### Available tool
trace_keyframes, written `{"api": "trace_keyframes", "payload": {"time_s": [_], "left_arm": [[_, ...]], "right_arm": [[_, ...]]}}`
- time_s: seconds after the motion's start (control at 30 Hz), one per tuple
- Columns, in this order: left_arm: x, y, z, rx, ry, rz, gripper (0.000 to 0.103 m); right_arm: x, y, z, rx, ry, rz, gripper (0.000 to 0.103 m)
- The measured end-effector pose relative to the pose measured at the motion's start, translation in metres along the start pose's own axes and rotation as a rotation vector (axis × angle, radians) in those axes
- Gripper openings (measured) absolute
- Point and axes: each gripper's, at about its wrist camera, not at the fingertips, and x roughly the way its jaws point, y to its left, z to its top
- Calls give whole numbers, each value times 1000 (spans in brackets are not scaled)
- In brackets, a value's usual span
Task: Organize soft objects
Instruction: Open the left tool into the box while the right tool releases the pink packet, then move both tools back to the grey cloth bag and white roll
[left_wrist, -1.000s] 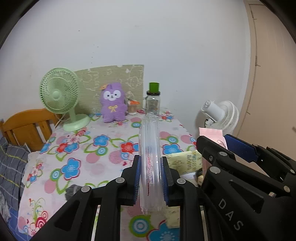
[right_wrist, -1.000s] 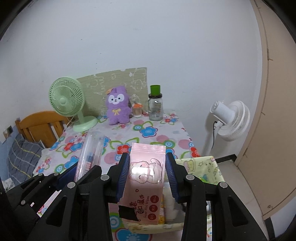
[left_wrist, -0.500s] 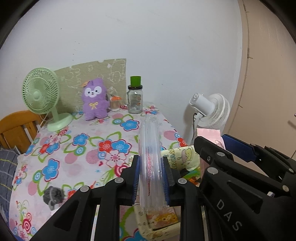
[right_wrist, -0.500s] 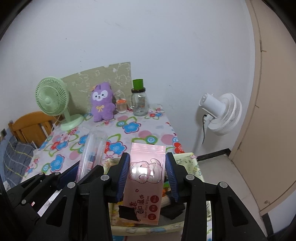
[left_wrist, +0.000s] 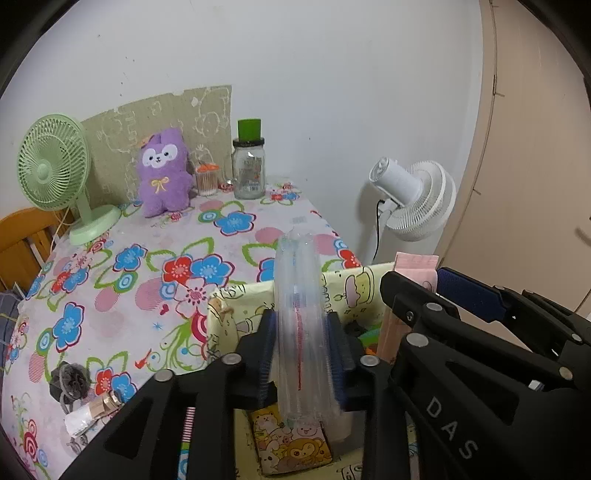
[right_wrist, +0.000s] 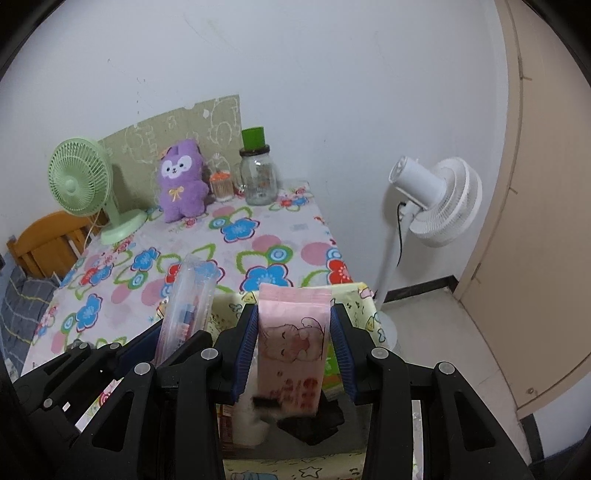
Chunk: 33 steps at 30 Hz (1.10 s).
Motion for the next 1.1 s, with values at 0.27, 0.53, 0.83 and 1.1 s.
{"api": "trace_keyframes", "payload": {"time_s": [0.27, 0.53, 0.83, 1.1], "left_arm": [[10, -1, -2, -11, 27, 1, 78], [5, 0, -3, 3, 26, 13, 91], [-20, 8, -1, 25, -16, 20, 95], [-52, 25, -3, 48, -63, 35, 99]], "right_arm": [[7, -2, -3, 3, 16, 30, 68], [5, -1, -5, 20, 21, 19, 86], [-18, 14, -4, 27, -21, 1, 93], [-43, 37, -5, 16, -64, -1, 94]]}}
